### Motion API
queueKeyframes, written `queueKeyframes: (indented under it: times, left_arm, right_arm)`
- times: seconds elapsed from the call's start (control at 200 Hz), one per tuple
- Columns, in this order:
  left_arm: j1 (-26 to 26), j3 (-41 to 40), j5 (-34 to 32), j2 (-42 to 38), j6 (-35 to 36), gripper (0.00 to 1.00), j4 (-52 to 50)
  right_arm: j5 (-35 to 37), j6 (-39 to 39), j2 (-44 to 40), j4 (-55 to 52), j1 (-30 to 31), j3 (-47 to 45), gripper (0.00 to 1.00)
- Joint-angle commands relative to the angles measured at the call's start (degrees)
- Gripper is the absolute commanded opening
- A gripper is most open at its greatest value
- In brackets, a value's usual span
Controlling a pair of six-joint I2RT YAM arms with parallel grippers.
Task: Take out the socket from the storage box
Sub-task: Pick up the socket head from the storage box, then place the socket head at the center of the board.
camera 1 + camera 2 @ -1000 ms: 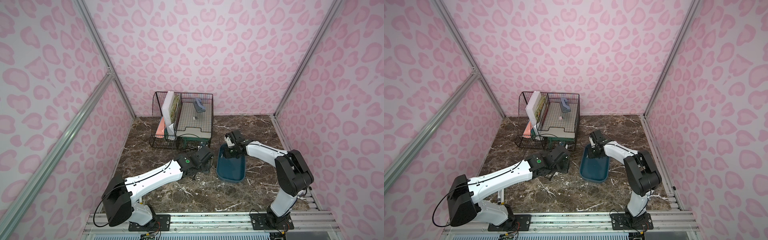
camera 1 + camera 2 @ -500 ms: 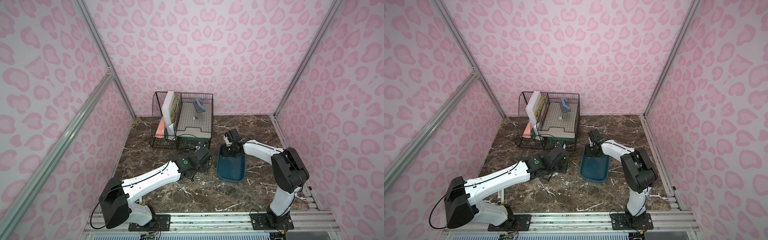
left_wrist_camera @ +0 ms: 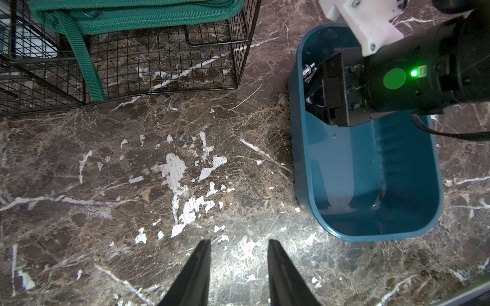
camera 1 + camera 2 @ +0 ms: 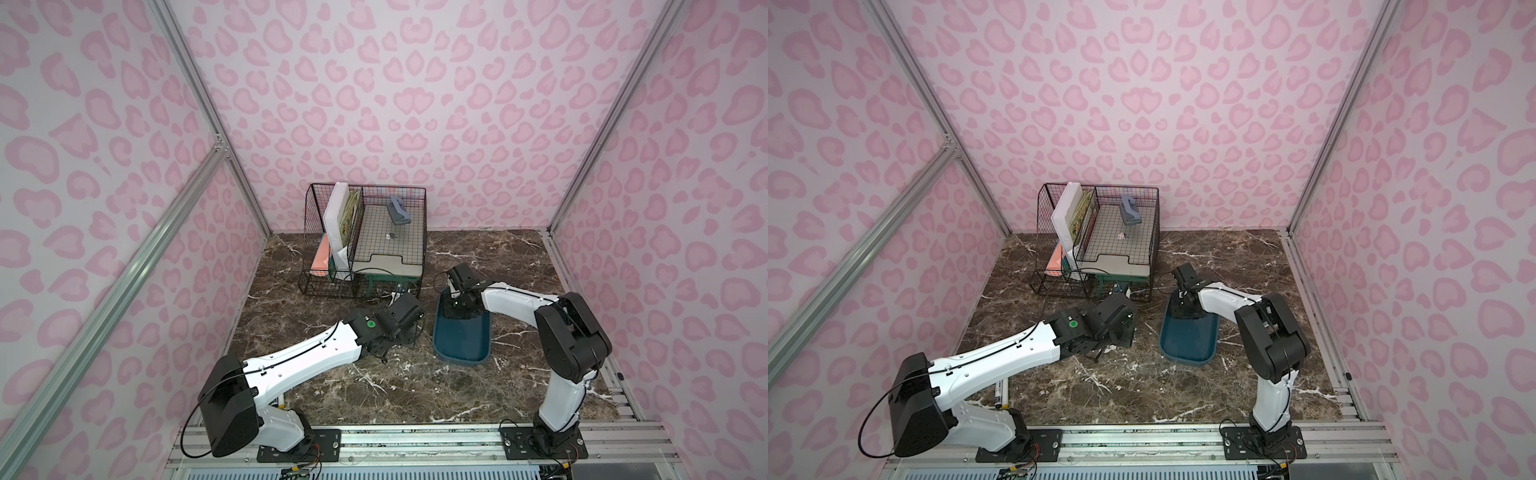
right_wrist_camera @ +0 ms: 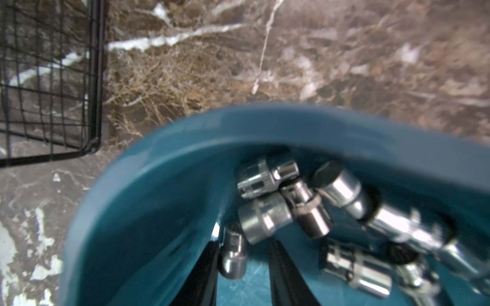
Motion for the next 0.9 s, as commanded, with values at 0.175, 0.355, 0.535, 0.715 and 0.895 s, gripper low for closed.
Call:
queueKeyframes:
  times: [0.175, 0.355, 0.535, 0.715, 0.895]
  left_arm:
    - [-0.06, 1.88, -1.29, 0.47, 1.53, 0.40, -0.37]
    - [-0.17, 6.36, -0.81, 3.11, 3.81, 0.40, -0.85]
    - [-0.16, 12.40, 1.66, 7.71, 6.84, 0.41, -0.51]
    - [-0.17, 18.20, 5.14, 14.37, 9.92, 0.42, 0.11]
    - [-0.17, 27.66, 8.14, 23.66, 11.96, 0.42, -1.99]
  right_arm:
    - [0.48, -1.54, -1.63, 0.11, 0.08, -0.01, 0.15]
    - [0.21, -2.92, -8.88, -1.86, -0.52, -1.23, 0.11]
    - [-0.53, -3.53, -18.68, -3.90, -3.84, -5.30, 0.11]
    - [-0.81, -4.83, -28.04, -5.21, -12.24, -12.36, 0.11]
    - [-2.49, -6.30, -31.18, -3.36, -23.47, -19.61, 0.13]
